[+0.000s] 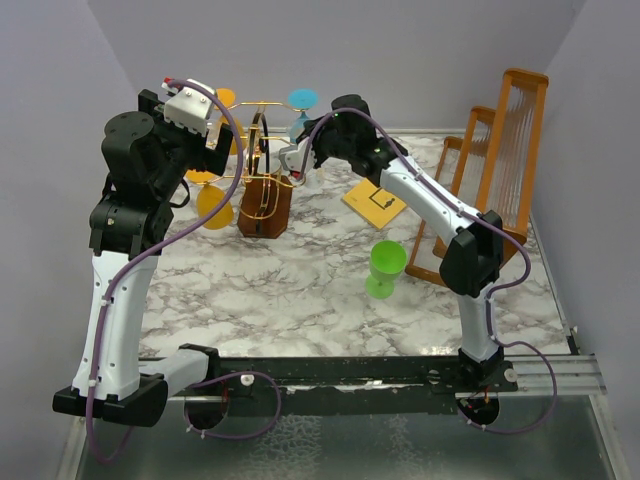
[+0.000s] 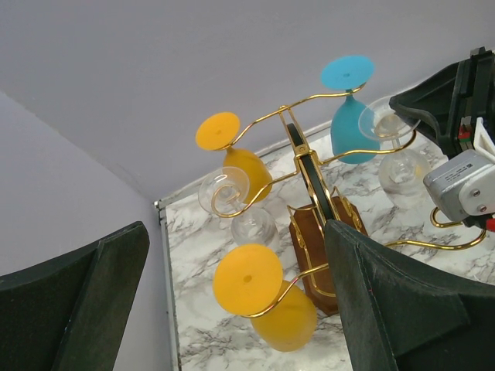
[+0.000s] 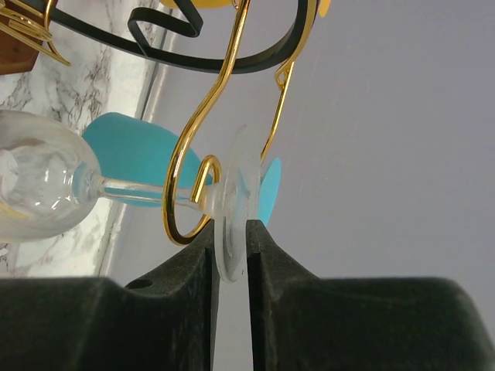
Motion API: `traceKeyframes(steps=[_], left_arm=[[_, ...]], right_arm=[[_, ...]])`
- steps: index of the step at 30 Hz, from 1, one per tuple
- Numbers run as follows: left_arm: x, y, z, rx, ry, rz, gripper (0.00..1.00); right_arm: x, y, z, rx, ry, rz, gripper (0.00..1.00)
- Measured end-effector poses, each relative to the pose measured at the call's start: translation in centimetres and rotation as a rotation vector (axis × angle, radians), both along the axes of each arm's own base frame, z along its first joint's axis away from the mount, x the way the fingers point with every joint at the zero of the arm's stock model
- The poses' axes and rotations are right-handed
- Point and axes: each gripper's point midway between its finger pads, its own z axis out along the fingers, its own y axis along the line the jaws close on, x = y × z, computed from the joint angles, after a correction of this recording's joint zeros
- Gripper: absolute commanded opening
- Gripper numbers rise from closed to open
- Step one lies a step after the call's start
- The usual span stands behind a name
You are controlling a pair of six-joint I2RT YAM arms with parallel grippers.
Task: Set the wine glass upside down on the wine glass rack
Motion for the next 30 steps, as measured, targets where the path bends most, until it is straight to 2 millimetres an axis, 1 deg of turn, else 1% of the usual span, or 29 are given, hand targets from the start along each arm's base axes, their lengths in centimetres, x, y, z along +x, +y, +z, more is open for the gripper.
traceKeyframes(steps=[8,11,19,30], left_arm=[[0.00,0.01,0.00,0.003,-0.001,-0.001,0.98],[0.00,-0.01,0.00,0.004,0.000,-0.002,0.98],[-0.02,-0.09,0.00,0.004,-0.001,-0.007,0.98],[-0.01,-0.10,-0.01,0.008,-0.001,-0.008,0.98]], right_arm=[[-0.19,0.32,0.11,0.035,0.025,0.009,0.25],[-0.26,0.46,0.23,0.047,0.029,0.014,0.30],[-0.22,0.58,0.52,0.063,0.026,0.014,0.37],[-0.12,0.61,0.79,0.058,0.007,0.018,0.39]])
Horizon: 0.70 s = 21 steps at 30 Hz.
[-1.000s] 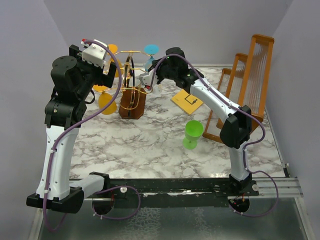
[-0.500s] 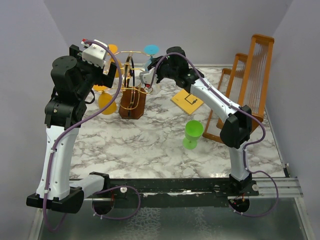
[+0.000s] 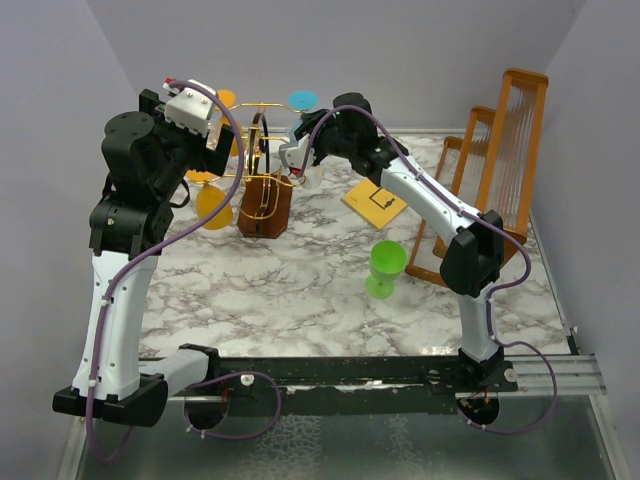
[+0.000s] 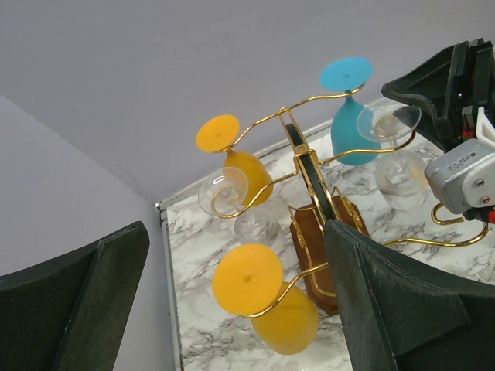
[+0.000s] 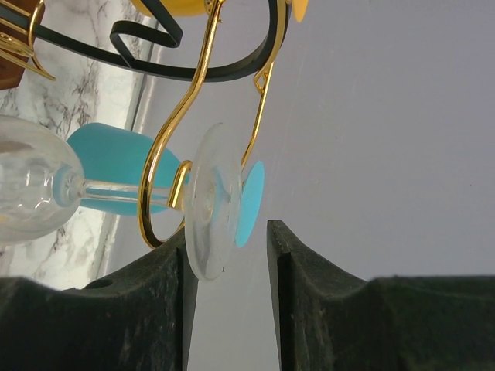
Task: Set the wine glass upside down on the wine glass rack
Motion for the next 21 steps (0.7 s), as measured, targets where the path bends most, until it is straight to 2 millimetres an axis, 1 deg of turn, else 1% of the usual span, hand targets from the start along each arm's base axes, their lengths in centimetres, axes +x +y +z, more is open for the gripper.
traceKeyframes(steps=[21], left_arm=[[0.01,0.03,-0.02,0.009,-0.001,-0.001,0.98]], right_arm=[[0.70,-0.97,-0.05,-0.081,-0.065,-0.035,0.38]])
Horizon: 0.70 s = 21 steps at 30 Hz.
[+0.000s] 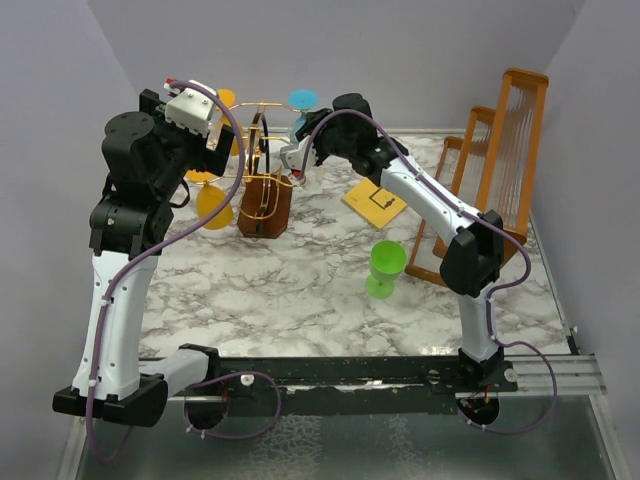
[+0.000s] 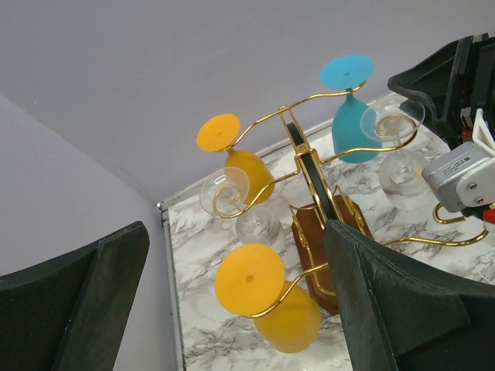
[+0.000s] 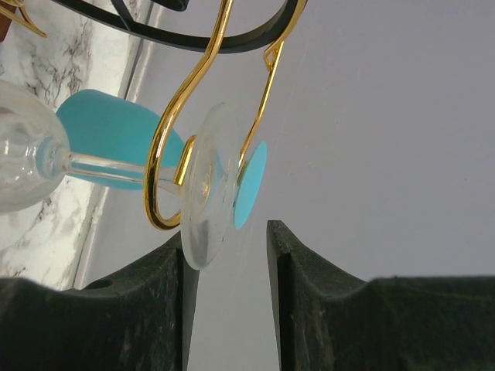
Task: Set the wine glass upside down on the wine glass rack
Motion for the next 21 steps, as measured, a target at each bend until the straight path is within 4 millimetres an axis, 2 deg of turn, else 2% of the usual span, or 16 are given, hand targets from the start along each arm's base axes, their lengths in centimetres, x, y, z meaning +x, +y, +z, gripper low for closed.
traceKeyframes(steps=[21], left_arm=[[0.0,0.0,0.0,0.003,0.000,0.000,0.98]], right_arm=[[0.6,-1.1,-0.2,-0.042,-0.014,-0.055,0.38]])
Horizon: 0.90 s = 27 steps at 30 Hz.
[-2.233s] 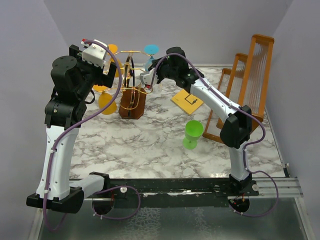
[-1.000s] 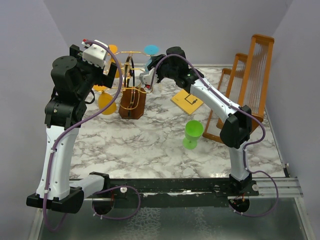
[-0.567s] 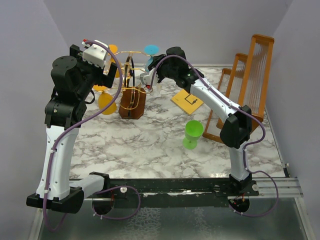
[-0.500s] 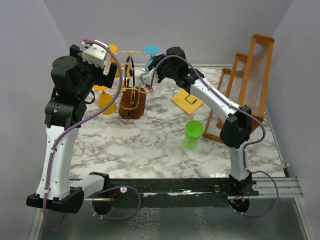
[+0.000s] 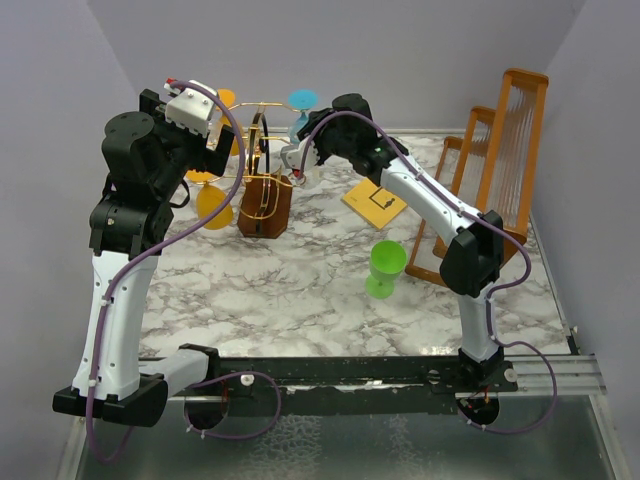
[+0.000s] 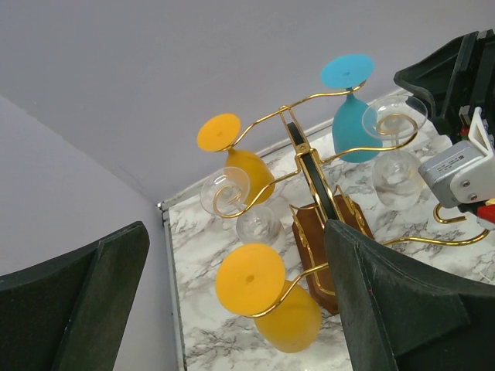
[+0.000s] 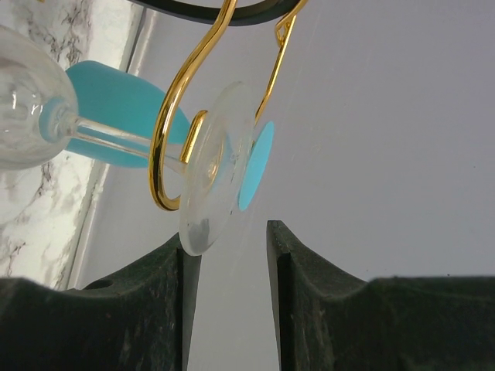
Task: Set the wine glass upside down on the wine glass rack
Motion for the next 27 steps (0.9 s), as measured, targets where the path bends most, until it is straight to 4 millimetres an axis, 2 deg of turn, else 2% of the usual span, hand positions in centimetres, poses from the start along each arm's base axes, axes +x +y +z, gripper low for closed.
traceKeyframes(steps=[5,13,22,27], left_arm=[[0.0,0.0,0.0,0.000,0.000,0.000,0.98],[0.0,0.0,0.0,0.000,0.000,0.000,0.98],[0.0,0.0,-0.1,0.000,0.002,-0.001,0.98],[0.0,-0.1,-0.1,0.000,0.003,-0.005,0.98]], right_arm=[[0.0,-0.2,-0.4,-0.008,0.005,-0.009,0.38],[0.3,-0.9,-2.1,-0.035,0.031,-0.031,0.39],[0.4,-1.6,-2.1,-0.034,0.036,-0.048,0.39],[0.0,-1.8,-1.2,-0.012,0.039,-0.056,0.40]])
